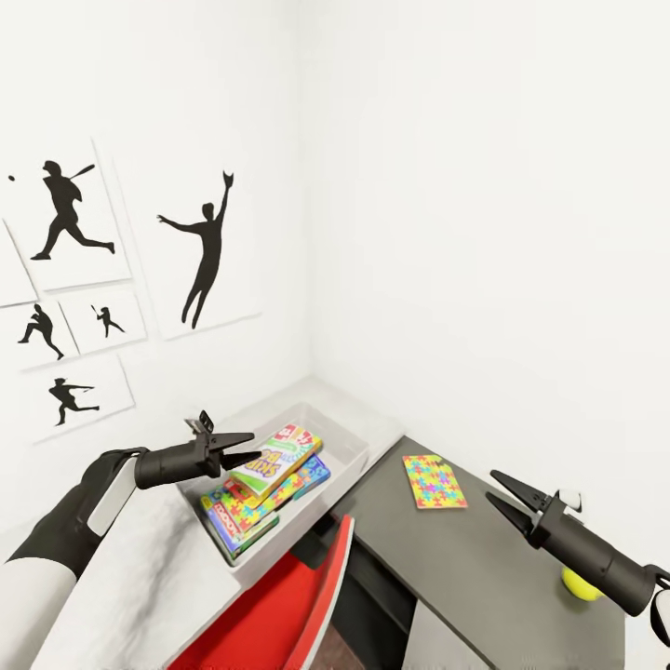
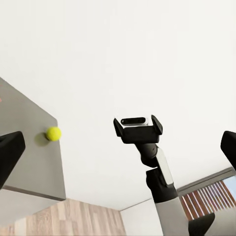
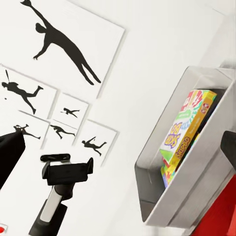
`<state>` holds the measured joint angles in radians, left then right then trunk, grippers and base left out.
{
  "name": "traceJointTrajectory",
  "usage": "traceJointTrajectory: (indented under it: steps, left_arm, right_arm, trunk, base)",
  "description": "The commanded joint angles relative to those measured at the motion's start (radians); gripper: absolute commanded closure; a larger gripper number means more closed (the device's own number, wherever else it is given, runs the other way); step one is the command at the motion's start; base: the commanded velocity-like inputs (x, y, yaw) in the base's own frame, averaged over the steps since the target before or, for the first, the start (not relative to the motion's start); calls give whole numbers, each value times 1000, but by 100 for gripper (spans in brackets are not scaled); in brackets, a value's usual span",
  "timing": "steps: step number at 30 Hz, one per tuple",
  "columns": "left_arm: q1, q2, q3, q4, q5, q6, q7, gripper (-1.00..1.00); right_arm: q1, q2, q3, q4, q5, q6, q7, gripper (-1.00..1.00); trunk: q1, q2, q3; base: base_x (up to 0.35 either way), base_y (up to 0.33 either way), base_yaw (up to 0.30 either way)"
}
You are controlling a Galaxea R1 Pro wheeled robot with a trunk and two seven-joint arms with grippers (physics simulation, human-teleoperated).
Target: Put all the toys in the child's room - the three board games (two on the bed and one on the table), the two jigsaw puzzles on the table, and the tennis ball on the table - inside the toy box on the table in the child's room.
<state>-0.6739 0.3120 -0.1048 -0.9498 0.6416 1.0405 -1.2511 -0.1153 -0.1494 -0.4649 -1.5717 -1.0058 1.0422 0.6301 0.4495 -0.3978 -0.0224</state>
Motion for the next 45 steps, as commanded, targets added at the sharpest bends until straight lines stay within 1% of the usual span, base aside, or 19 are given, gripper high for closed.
traceJointTrajectory:
  steps: [1, 11, 15, 21, 45]
  left_arm:
    - [-1, 1, -2, 0, 3, 7, -2, -100]
    - [-1, 0, -4, -3, 3, 7, -2, -100]
    - [0, 1, -8, -39, 4, 7, -2, -100]
    - [0, 1, -9, -59, 6, 7, -2, -100]
    - [0, 1, -9, -61, 4, 7, -2, -100]
  right_arm:
    - [-1, 1, -1, -2, 5, 5, 7, -100]
    - [-1, 3, -1, -7, 4, 5, 13, -100]
    - [-1, 4, -1, -7, 4, 5, 13, -100]
    - [-1, 4, -1, -7, 4, 5, 13, -100]
    - [-1, 4, -1, 5, 11, 5, 13, -100]
  trunk:
    - [1, -2, -2]
    - [1, -2, -2]
    - [1, -2, -1]
    - [1, -2, 0]
    - [1, -2, 9]
  base:
    - [-73, 0, -36]
    - [-58, 9, -5]
    - [-255, 69, -94]
    - [-75, 16, -238]
    - [-2, 0, -276]
